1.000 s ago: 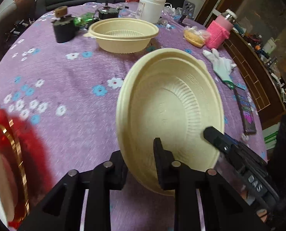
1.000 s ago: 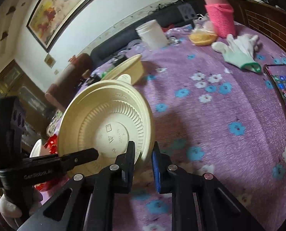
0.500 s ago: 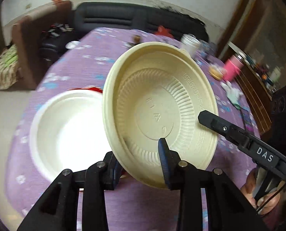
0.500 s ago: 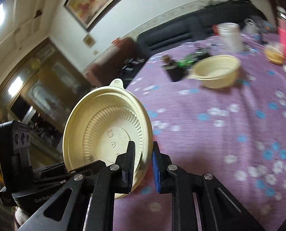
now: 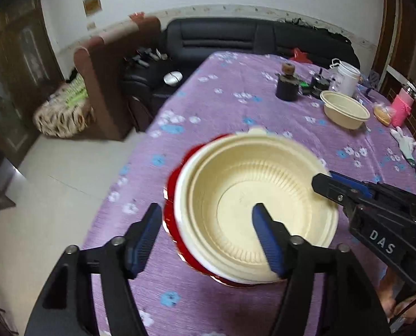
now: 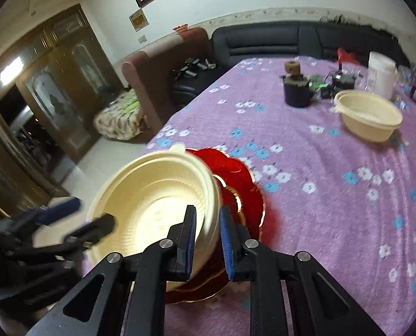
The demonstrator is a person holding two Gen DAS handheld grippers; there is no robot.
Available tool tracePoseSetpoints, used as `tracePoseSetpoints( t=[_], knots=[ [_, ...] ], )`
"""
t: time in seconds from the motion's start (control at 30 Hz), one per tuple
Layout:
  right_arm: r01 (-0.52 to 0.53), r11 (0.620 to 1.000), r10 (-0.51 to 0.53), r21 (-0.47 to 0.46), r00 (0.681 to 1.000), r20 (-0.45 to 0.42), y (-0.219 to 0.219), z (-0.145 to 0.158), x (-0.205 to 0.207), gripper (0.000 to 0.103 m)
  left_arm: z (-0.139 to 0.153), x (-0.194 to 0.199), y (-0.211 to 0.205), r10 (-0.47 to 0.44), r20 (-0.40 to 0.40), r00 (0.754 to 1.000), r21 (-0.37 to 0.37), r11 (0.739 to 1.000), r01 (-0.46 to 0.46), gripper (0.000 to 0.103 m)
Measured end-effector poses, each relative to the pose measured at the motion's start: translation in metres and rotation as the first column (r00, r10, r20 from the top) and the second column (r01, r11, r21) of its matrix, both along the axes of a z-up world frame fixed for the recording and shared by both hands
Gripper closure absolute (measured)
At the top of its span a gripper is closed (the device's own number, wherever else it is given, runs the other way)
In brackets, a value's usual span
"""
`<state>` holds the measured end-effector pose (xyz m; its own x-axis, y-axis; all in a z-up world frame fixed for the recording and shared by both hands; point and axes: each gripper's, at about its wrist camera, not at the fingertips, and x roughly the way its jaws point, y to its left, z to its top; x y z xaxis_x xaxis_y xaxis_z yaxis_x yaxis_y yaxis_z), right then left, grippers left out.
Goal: Organize plates and bowls
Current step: 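Lower the beige bowl into the white bowl and open both grippers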
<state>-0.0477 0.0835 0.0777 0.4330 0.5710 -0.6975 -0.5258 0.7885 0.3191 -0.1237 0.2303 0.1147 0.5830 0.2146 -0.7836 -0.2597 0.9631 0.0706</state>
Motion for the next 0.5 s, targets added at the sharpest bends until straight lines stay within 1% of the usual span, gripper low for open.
tracePoseSetpoints(
  t=[0.07,0.13,0.2,0.3,0.33,0.43,0.5],
  knots=[
    [-0.003,1.0,0.003,-0.001,1.0,0.02,-0.001,0.0,-0.001,0.082,0.004,-0.005,0.002,0.005,0.024,1.0,0.001,1.0,-0.005,0.033],
    [0.007,1.0,-0.007,0.0,0.999,0.04,-0.002,0.002,-0.004,0.076,0.006,-0.01,0.006,0.002,0.043,0.999,-0.025,1.0,-0.001,0.032],
    [0.019,1.0,-0.019,0.011,0.998,0.062,-0.005,0.007,-0.007,0.066,0.008,-0.016,0.005,0.002,0.059,0.998,-0.043,0.999,0.0,0.031],
    [0.033,0.999,-0.035,0.016,0.995,0.096,-0.013,0.013,-0.013,0.058,0.008,-0.026,0.0,0.001,0.079,0.997,-0.06,0.998,0.004,0.027],
    [0.038,0.999,-0.039,0.016,0.994,0.106,-0.016,0.014,-0.016,0.057,0.008,-0.031,-0.003,0.003,0.088,0.996,-0.065,0.998,0.003,0.026],
    [0.053,0.998,-0.054,0.018,0.992,0.118,-0.027,0.016,-0.026,0.052,0.005,-0.041,-0.013,0.014,0.106,0.994,-0.064,0.998,-0.007,0.025],
    [0.068,0.997,-0.071,0.022,0.991,0.112,-0.037,0.015,-0.031,0.049,0.005,-0.048,-0.021,0.029,0.123,0.992,-0.043,0.999,-0.024,0.024]
  ],
)
